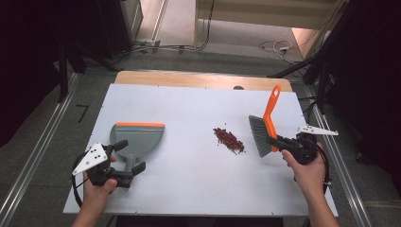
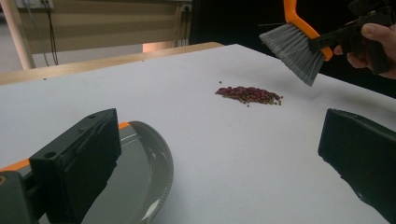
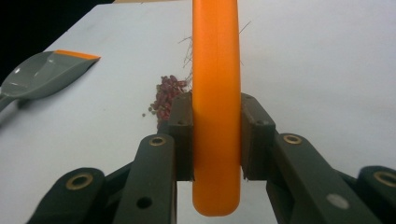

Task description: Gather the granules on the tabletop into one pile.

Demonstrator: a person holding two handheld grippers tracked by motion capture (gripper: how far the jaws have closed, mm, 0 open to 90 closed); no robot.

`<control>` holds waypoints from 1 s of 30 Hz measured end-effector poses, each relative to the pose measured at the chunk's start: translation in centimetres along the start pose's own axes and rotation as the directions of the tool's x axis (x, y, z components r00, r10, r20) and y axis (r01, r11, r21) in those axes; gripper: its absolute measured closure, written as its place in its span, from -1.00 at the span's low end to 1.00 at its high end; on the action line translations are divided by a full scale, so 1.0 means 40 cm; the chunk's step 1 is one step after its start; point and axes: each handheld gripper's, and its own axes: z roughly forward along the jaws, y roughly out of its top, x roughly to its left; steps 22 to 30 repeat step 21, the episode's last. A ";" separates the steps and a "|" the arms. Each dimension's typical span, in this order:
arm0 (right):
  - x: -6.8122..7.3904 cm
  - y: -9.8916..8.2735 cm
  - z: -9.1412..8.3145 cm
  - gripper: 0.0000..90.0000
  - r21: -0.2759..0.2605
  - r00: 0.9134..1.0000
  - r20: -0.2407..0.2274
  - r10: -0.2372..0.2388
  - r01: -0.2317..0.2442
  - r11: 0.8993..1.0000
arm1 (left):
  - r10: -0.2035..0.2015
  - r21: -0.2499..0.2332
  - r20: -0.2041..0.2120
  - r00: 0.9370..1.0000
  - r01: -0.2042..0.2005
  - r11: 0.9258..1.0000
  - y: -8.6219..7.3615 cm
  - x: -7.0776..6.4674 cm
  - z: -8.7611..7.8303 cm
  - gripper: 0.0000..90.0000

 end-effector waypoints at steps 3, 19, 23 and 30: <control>-0.006 -0.021 -0.013 0.52 -0.034 1.000 0.014 -0.003 0.003 0.999 | -0.001 -0.002 -0.003 1.000 0.001 1.000 -0.002 0.004 -0.001 -1.00; -0.028 -0.096 -0.027 0.52 -0.185 0.999 0.047 0.001 0.008 0.983 | -0.024 -0.008 -0.033 0.999 0.024 1.000 -0.020 0.030 -0.019 -1.00; -0.027 -0.097 -0.026 0.52 -0.181 0.999 0.052 0.000 0.009 0.983 | -0.025 -0.008 -0.031 0.999 0.025 1.000 -0.020 0.030 -0.016 -1.00; -0.027 -0.097 -0.026 0.52 -0.181 0.999 0.052 0.000 0.009 0.983 | -0.025 -0.008 -0.031 0.999 0.025 1.000 -0.020 0.030 -0.016 -1.00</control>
